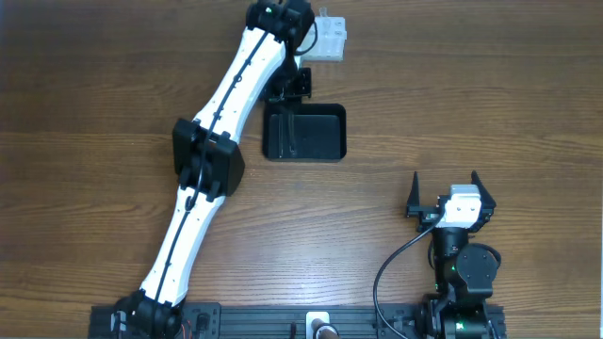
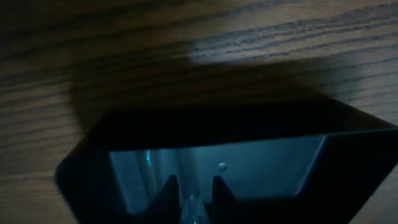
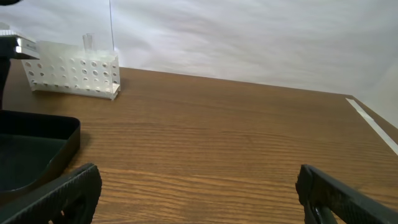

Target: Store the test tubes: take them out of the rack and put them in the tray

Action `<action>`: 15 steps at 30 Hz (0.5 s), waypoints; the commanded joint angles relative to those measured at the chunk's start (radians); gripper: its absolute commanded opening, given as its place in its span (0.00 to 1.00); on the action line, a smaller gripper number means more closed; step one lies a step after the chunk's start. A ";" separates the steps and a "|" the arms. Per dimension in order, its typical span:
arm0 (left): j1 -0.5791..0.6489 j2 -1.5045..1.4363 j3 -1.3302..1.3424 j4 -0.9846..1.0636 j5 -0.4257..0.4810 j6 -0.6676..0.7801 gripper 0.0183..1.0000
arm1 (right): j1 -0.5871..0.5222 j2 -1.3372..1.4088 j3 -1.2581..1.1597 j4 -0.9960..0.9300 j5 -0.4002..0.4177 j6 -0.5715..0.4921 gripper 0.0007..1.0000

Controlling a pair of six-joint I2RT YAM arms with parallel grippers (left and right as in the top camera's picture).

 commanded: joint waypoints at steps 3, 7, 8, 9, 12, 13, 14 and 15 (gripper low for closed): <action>-0.003 0.015 0.014 0.010 0.016 0.011 0.05 | 0.006 -0.008 -0.005 -0.003 -0.009 0.006 0.99; -0.003 0.024 0.014 0.011 0.016 0.012 0.04 | 0.006 -0.008 -0.005 -0.003 -0.009 0.006 0.99; -0.003 0.027 0.014 0.013 0.016 0.012 0.04 | 0.006 -0.008 -0.005 -0.003 -0.009 0.006 0.99; -0.003 0.028 0.014 0.015 0.016 0.012 0.05 | 0.006 -0.008 -0.005 -0.003 -0.009 0.005 0.99; -0.003 0.035 0.014 0.019 0.016 0.012 0.05 | 0.006 -0.008 -0.005 -0.003 -0.009 0.006 0.99; -0.003 0.037 0.014 0.019 0.016 0.012 0.04 | 0.006 -0.008 -0.005 -0.003 -0.009 0.005 0.99; -0.003 0.040 0.014 0.019 0.016 0.012 0.04 | 0.006 -0.008 -0.005 -0.003 -0.009 0.006 0.99; -0.003 0.043 0.014 0.020 0.016 0.012 0.05 | 0.006 -0.008 -0.005 -0.003 -0.009 0.005 0.99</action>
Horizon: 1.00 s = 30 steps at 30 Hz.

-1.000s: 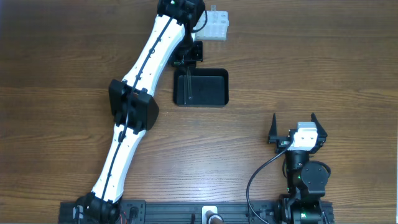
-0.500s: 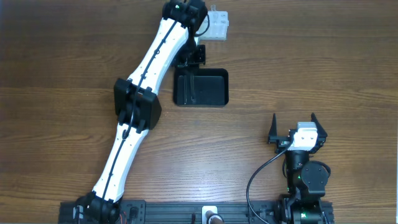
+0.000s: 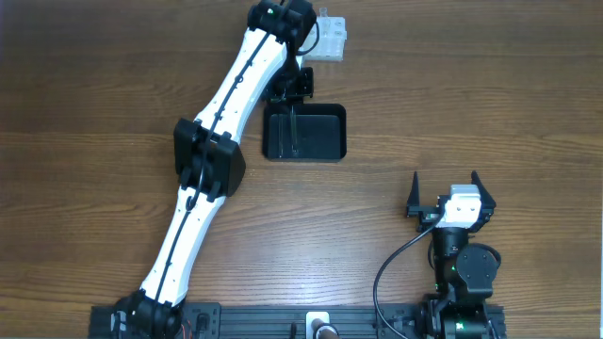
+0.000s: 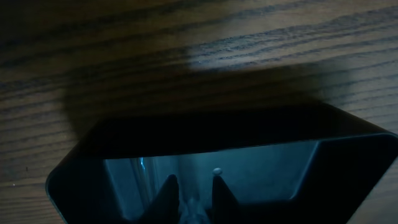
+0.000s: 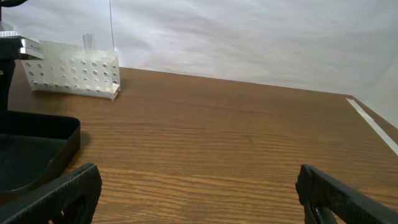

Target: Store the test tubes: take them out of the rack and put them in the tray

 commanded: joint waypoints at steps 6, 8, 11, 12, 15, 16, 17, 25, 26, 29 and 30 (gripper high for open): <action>0.000 0.055 0.014 0.005 0.001 0.016 0.05 | 0.006 -0.008 -0.005 -0.003 -0.009 0.006 0.99; 0.000 0.061 0.014 0.005 -0.002 0.025 0.05 | 0.006 -0.008 -0.005 -0.003 -0.009 0.005 0.99; 0.000 0.071 0.014 0.005 -0.003 0.035 0.05 | 0.006 -0.008 -0.005 -0.003 -0.009 0.005 0.99; 0.000 0.073 0.014 0.005 -0.003 0.035 0.05 | 0.006 -0.008 -0.005 -0.003 -0.009 0.006 0.99; 0.000 0.079 0.014 0.006 -0.006 0.034 0.05 | 0.006 -0.008 -0.005 -0.003 -0.009 0.006 0.99; 0.000 0.079 0.014 0.006 -0.006 0.035 0.05 | 0.006 -0.008 -0.005 -0.003 -0.009 0.005 0.99; 0.000 0.080 0.014 0.008 -0.007 0.035 0.05 | 0.006 -0.008 -0.005 -0.003 -0.009 0.005 0.99; 0.000 0.081 0.014 0.014 -0.018 0.035 0.19 | 0.006 -0.008 -0.005 -0.003 -0.009 0.005 0.99; 0.000 0.081 0.014 0.013 -0.018 0.035 0.23 | 0.006 -0.008 -0.005 -0.003 -0.009 0.006 0.99; 0.000 0.081 0.015 0.013 -0.018 0.034 0.24 | 0.006 -0.008 -0.005 -0.003 -0.009 0.006 0.99; 0.000 0.080 0.015 0.012 -0.017 0.035 0.24 | 0.006 -0.008 -0.005 -0.003 -0.009 0.006 0.99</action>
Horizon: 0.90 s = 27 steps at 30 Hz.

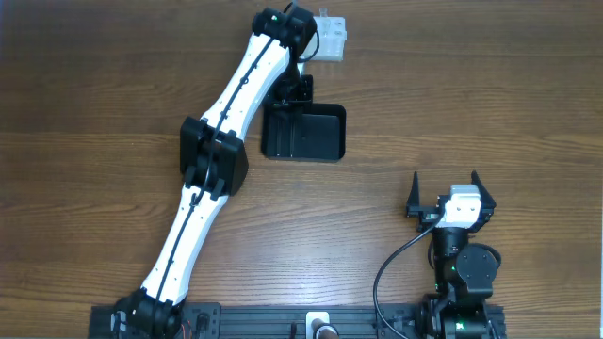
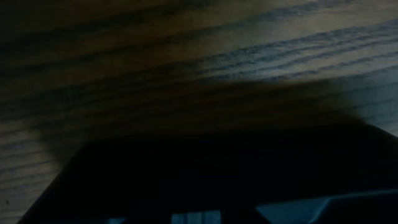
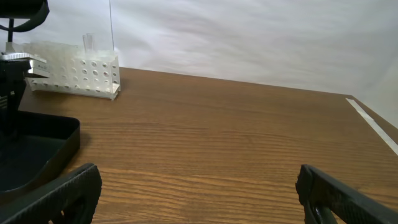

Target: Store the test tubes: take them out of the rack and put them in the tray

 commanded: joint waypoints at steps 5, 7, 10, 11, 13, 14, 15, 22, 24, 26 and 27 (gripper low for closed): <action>-0.005 -0.014 0.015 -0.024 -0.012 0.008 0.24 | 0.006 -0.008 -0.005 -0.003 -0.009 0.006 0.99; -0.005 -0.048 0.015 -0.035 -0.012 0.008 0.24 | 0.006 -0.008 -0.005 -0.003 -0.009 0.006 0.99; -0.005 -0.110 0.015 -0.048 -0.012 0.008 0.24 | 0.006 -0.008 -0.005 -0.003 -0.009 0.006 0.99; -0.005 -0.134 0.015 -0.050 -0.016 0.008 0.24 | 0.006 -0.008 -0.005 -0.003 -0.009 0.006 0.99; -0.005 -0.186 0.015 -0.049 -0.026 0.008 0.25 | 0.006 -0.008 -0.005 -0.003 -0.009 0.005 0.99; -0.005 -0.211 0.015 -0.048 -0.037 0.008 0.27 | 0.006 -0.008 -0.005 -0.003 -0.009 0.006 0.99; -0.005 -0.238 0.015 -0.048 -0.051 0.008 0.28 | 0.006 -0.008 -0.005 -0.003 -0.009 0.006 0.99; -0.004 -0.389 0.015 -0.048 -0.143 0.007 0.39 | 0.006 -0.008 -0.005 -0.003 -0.009 0.006 0.99; -0.004 -0.425 0.015 -0.040 -0.171 -0.005 0.45 | 0.006 -0.008 -0.005 -0.003 -0.009 0.006 0.99; -0.010 -0.458 0.015 -0.033 -0.189 -0.024 0.54 | 0.006 -0.008 -0.005 -0.003 -0.009 0.006 0.99; -0.015 -0.475 0.014 -0.029 -0.202 -0.026 0.57 | 0.006 -0.008 -0.005 -0.003 -0.009 0.006 0.99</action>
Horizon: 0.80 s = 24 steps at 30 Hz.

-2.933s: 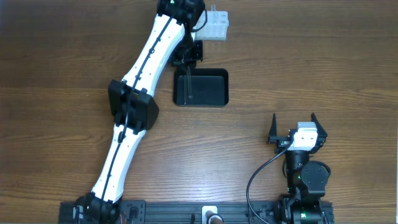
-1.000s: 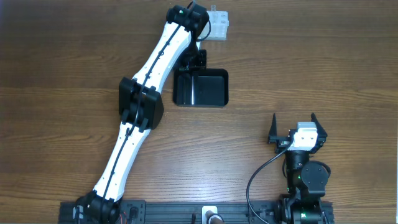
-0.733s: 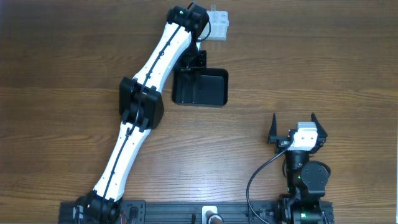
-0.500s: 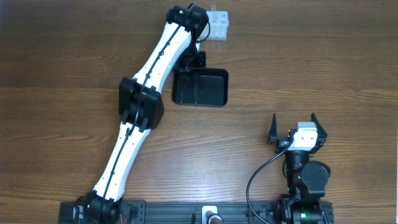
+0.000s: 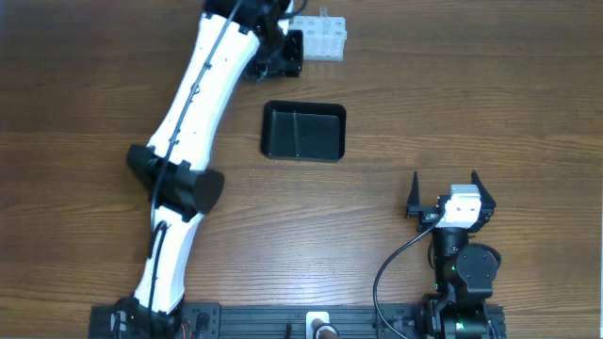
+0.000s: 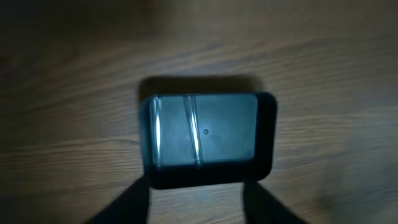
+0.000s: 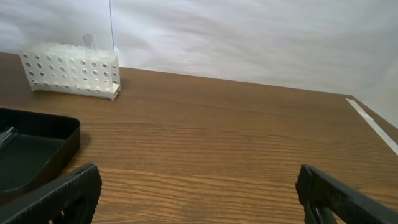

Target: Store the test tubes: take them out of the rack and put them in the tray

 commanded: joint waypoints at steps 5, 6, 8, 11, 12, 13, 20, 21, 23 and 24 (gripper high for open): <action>-0.058 -0.164 -0.017 0.050 -0.213 -0.022 0.73 | 0.006 -0.008 -0.005 -0.003 -0.009 0.005 0.99; -0.064 -0.188 -0.037 0.060 -0.231 -0.023 0.75 | 0.006 -0.008 -0.005 -0.003 -0.009 0.006 0.99; -0.068 -0.235 -0.094 0.088 -0.236 -0.023 0.81 | 0.006 -0.008 -0.005 -0.003 -0.009 0.006 0.99; -0.067 -0.329 -0.236 0.163 -0.237 -0.042 0.92 | 0.006 -0.008 -0.005 -0.003 -0.009 0.006 0.99; -0.066 -0.363 -0.290 0.196 -0.237 -0.044 0.98 | 0.006 -0.008 -0.005 -0.003 -0.009 0.006 0.99; -0.066 -0.404 -0.354 0.237 -0.240 -0.045 1.00 | 0.006 -0.008 -0.005 -0.003 -0.009 0.005 0.99; -0.064 -0.603 -0.662 0.421 -0.286 -0.045 1.00 | 0.006 -0.008 -0.005 -0.003 -0.009 0.005 0.99; -0.064 -0.632 -0.703 0.451 -0.294 -0.045 1.00 | 0.006 -0.008 -0.005 -0.003 -0.009 0.005 0.99; -0.064 -0.683 -0.774 0.506 -0.325 -0.045 1.00 | 0.006 -0.008 -0.005 -0.003 -0.009 0.006 0.99; -0.059 -0.714 -0.818 0.542 -0.335 -0.045 1.00 | 0.006 -0.008 -0.005 -0.003 -0.009 0.006 0.99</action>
